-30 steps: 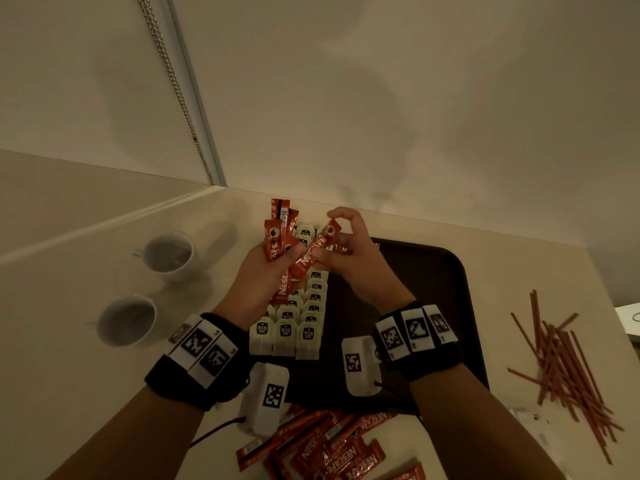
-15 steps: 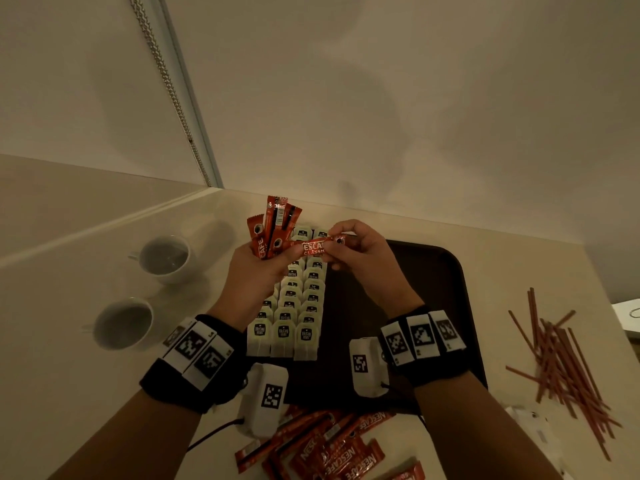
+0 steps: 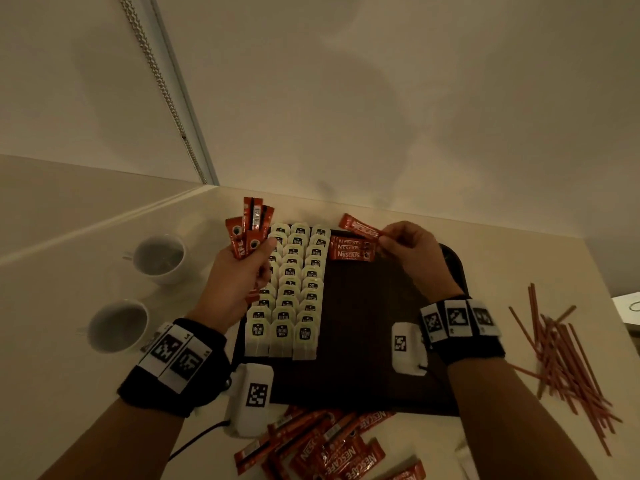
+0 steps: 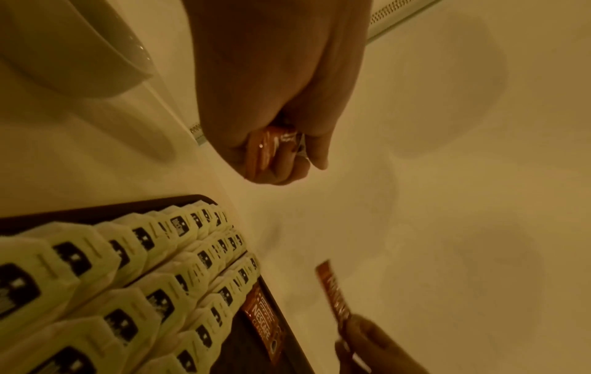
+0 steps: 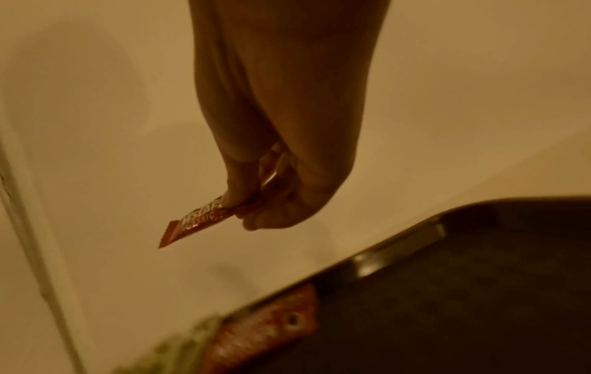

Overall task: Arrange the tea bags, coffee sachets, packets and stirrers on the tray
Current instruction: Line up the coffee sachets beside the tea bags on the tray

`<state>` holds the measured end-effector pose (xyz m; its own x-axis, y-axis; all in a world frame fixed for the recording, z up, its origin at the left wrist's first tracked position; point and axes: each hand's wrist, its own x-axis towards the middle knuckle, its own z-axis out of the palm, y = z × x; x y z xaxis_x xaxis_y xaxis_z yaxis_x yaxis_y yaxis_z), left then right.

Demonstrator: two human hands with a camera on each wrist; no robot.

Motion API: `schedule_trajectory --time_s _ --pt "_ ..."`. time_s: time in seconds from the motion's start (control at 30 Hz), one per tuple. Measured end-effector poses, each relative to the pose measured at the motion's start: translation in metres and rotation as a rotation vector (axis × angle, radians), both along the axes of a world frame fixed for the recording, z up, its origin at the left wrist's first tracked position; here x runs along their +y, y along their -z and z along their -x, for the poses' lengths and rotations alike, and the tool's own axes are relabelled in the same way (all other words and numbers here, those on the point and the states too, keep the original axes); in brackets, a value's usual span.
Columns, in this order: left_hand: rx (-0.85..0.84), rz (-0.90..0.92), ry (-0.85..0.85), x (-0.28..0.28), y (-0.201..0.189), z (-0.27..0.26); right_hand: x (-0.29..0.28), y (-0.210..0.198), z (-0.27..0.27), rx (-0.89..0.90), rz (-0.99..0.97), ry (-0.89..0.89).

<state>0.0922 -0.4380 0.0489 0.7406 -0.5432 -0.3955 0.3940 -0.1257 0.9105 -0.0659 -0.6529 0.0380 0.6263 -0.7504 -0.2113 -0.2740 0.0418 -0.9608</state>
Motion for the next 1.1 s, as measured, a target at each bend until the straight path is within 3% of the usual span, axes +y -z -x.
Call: schedule_trajectory --time_s 0.1,0.23,0.37,1.1 --pt "0.048 0.0 -0.01 0.004 0.002 -0.004 -0.018 0.026 0.011 0.232 0.187 -0.014" --pt "0.053 -0.005 0.037 0.006 0.005 0.0 -0.018 0.055 0.013 0.363 0.232 -0.091" --pt "0.038 -0.026 0.051 0.007 0.007 0.003 -0.01 0.063 0.006 0.405 0.201 -0.14" --pt "0.088 -0.062 0.027 0.008 0.007 0.001 -0.01 0.079 -0.016 0.487 0.248 0.006"
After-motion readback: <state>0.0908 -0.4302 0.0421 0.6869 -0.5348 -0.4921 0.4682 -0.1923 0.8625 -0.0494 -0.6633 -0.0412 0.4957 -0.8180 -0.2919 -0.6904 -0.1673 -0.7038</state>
